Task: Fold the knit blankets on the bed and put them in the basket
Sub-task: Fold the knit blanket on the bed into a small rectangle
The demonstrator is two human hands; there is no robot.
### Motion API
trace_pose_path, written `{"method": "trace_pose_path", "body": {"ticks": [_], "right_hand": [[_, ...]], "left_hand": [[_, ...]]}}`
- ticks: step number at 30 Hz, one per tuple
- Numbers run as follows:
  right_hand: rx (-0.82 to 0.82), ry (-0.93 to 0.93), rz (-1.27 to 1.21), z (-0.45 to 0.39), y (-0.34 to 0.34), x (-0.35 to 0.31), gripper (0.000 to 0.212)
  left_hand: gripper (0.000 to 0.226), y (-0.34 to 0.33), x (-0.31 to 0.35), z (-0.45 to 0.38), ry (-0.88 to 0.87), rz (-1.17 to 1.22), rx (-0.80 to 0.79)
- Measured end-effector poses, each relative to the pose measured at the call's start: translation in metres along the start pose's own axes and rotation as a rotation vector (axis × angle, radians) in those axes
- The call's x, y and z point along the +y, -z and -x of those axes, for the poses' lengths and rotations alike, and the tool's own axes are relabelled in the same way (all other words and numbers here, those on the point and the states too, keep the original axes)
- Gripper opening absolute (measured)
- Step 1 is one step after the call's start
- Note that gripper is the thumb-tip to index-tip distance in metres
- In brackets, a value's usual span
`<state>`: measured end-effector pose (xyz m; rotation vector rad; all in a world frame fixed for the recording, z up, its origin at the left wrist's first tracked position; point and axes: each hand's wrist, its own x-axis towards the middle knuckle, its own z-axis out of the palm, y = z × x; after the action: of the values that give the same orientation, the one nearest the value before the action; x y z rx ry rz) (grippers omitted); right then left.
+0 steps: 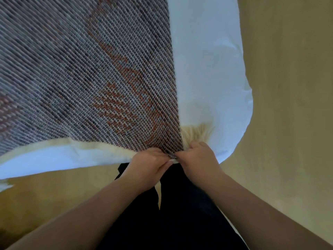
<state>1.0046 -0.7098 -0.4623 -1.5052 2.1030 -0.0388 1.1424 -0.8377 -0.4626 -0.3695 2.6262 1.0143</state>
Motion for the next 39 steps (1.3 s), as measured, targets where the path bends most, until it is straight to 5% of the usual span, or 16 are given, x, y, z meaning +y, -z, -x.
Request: {"method": "trace_pose_path", "body": {"ticks": [5, 14, 17, 21, 30, 39], "right_hand": [[-0.121, -0.043, 0.033, 0.022, -0.007, -0.016, 0.036], [-0.044, -0.126, 0.170, 0.041, -0.012, -0.031, 0.029], [0.136, -0.153, 0.038, 0.034, -0.009, -0.028, 0.005], [0.184, -0.167, -0.220, 0.011, -0.005, -0.022, 0.028], [0.192, -0.297, -0.714, -0.024, 0.042, -0.008, 0.015], [0.258, -0.289, -0.893, -0.098, 0.111, 0.000, 0.065]], "left_hand": [[0.039, -0.033, 0.008, 0.018, 0.040, 0.040, -0.030], [0.040, -0.051, 0.011, 0.028, 0.023, 0.111, -0.008], [0.038, -0.032, -0.003, 0.015, -0.031, 0.103, 0.075], [0.037, -0.017, -0.014, 0.008, 0.019, 0.067, 0.118], [0.019, 0.035, 0.003, -0.032, 0.417, 0.486, 0.207], [0.029, 0.146, -0.022, -0.111, 0.346, 0.094, 0.362]]}}
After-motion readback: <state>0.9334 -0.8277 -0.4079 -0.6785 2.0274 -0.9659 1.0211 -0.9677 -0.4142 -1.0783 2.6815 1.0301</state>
